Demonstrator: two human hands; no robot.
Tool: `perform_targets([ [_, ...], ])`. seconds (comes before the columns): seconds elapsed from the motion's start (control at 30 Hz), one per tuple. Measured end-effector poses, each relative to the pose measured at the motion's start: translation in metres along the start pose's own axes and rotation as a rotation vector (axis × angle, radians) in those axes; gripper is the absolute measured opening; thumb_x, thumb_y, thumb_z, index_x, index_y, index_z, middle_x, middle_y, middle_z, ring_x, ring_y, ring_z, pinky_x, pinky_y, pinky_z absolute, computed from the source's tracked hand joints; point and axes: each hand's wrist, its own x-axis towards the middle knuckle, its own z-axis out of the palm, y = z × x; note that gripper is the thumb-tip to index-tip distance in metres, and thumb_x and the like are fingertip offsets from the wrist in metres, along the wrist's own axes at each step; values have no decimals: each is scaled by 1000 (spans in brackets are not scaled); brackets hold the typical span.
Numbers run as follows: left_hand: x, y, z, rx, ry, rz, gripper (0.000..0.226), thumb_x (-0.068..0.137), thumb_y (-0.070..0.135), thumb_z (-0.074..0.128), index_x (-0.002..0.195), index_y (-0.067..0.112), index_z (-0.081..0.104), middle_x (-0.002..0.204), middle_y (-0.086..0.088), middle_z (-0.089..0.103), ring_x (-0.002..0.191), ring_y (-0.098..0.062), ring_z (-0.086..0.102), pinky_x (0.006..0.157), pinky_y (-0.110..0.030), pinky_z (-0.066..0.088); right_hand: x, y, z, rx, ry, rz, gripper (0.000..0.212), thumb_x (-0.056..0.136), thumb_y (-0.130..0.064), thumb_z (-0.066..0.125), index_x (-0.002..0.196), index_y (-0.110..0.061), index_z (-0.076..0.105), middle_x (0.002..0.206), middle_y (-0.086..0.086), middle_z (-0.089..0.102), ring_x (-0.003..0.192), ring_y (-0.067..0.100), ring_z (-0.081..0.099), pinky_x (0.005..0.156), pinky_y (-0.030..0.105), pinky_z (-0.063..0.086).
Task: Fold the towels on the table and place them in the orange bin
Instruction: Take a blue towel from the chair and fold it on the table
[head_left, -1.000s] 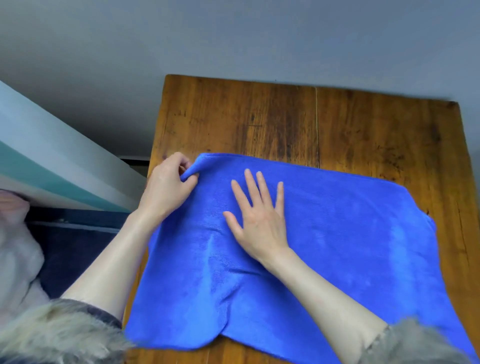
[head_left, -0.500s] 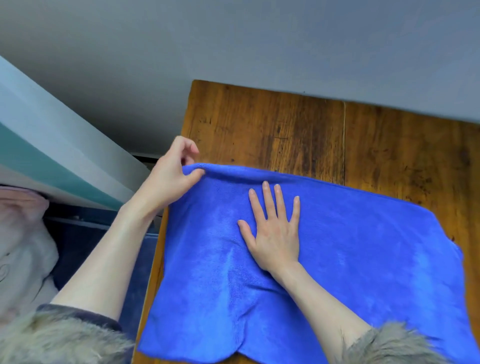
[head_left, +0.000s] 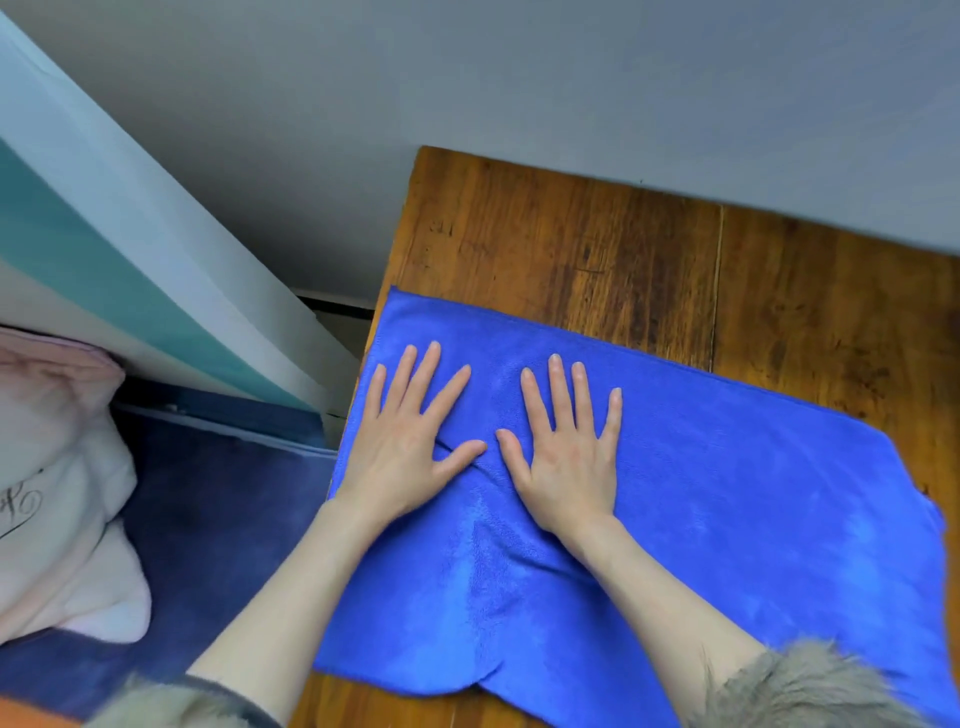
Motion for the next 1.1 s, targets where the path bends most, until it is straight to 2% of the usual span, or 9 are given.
perform_targets([
  [0.1,5,-13,-5,51,-60,19,91,70,78,32,147,34,10,156,5,-4,143,-15,-10,114,-37,-13,2,1,-1,0,-8,-26,66,90,-56,27,146,-21,27,155,8,22,144,28,19,111,60,10],
  [0.27,9,-18,-18,147,-193,30,101,63,85,32,143,38,-10,155,5,-19,143,-18,-20,114,-41,-15,18,19,-12,-39,-97,-162,69,88,-60,23,146,-24,29,156,6,21,144,26,17,111,57,5],
  [0.4,-6,11,-14,144,-138,-11,79,85,64,41,149,32,7,157,-4,-14,143,-24,-17,112,-50,-12,8,35,-27,39,-135,-177,71,86,-59,11,149,-28,16,159,0,5,147,20,0,114,52,-8],
  [0.57,-36,73,18,104,-113,44,69,85,58,26,147,28,20,158,-7,0,145,-27,-7,111,-57,-2,-42,74,-33,114,-34,-77,57,91,-44,30,142,-19,39,153,6,30,142,23,22,112,59,14],
  [0.73,-48,144,47,63,-156,136,74,80,63,35,145,29,23,158,-8,3,143,-28,-8,108,-61,-3,-94,155,-41,95,29,123,49,88,-34,34,127,-13,56,140,12,47,135,24,30,108,61,21],
  [0.87,-45,213,68,38,-189,205,76,80,64,31,146,30,18,158,-6,-3,143,-27,-14,107,-58,-10,-135,215,-49,80,13,162,47,88,-31,35,124,-11,59,137,13,51,133,26,36,106,59,26],
  [0.97,-42,261,80,62,-223,203,69,85,58,30,147,28,22,158,-10,3,144,-34,-4,108,-63,2,-154,250,-59,300,109,345,38,94,-19,42,127,-5,54,138,13,48,130,29,43,104,38,33],
  [1.03,-42,288,88,84,-262,178,65,92,51,34,149,29,10,157,-9,-10,143,-35,-12,111,-63,1,-159,272,-64,559,103,554,34,97,-11,43,130,-4,50,135,11,48,124,26,46,96,18,29],
  [1.1,-41,306,96,89,-341,149,69,95,50,35,149,32,-3,155,-5,-23,141,-30,-23,111,-59,-6,-157,287,-63,703,54,750,32,97,-11,41,127,-5,52,126,11,55,117,26,51,91,21,33],
])
